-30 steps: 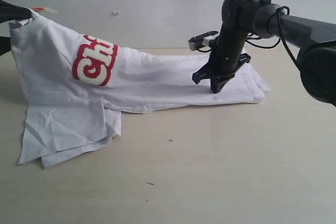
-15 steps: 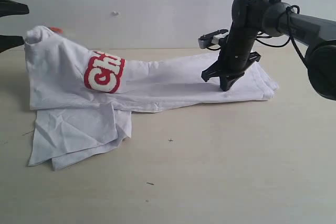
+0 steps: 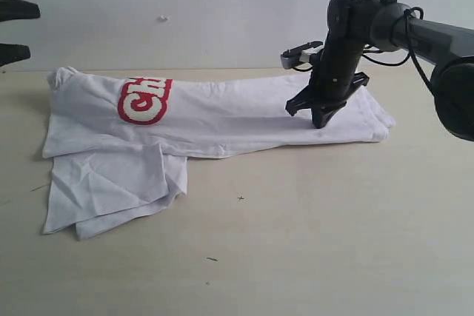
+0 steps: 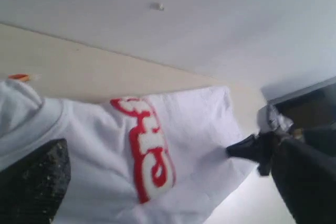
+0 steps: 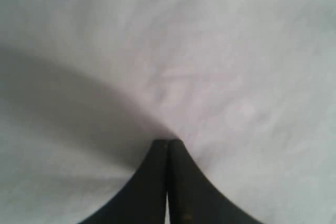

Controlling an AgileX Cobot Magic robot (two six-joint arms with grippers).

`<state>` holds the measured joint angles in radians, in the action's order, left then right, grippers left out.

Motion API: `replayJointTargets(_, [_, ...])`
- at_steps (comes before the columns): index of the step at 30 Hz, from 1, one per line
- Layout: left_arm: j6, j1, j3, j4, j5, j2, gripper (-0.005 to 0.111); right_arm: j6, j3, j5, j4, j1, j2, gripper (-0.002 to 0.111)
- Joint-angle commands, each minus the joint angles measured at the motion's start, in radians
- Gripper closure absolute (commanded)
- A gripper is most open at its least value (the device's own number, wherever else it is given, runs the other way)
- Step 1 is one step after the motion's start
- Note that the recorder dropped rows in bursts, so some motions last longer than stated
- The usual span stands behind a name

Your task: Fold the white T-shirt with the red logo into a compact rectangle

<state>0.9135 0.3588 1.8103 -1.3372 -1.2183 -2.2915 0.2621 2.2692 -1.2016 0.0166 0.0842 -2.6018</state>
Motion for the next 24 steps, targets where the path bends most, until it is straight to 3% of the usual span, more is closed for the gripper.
replayJointTargets(1, [0.134,-0.084,0.004,0.331,-0.003,0.021,0.002,0.007,-0.019,-0.019,-0.082,-0.017,-0.002,0.108])
replayJointTargets(3, [0.172,-0.126,0.004,0.423,-0.003,0.021,0.002,0.006,-0.019,-0.019,-0.072,-0.017,0.021,0.108])
replayJointTargets(8, [0.230,-0.219,0.004,0.364,-0.003,0.023,0.002,0.022,-0.019,-0.019,-0.034,-0.017,0.065,0.108])
replayJointTargets(13, [0.306,-0.372,-0.021,0.667,-0.003,0.013,0.002,0.025,-0.019,-0.019,-0.026,-0.017,0.071,0.108])
replayJointTargets(17, [0.308,-0.465,-0.024,0.679,-0.003,-0.015,0.002,0.033,-0.019,-0.019,-0.022,-0.017,0.073,0.108])
replayJointTargets(24, [0.397,-0.522,-0.008,0.838,-0.003,-0.008,0.002,0.051,-0.019,-0.019,-0.017,-0.017,0.102,0.108])
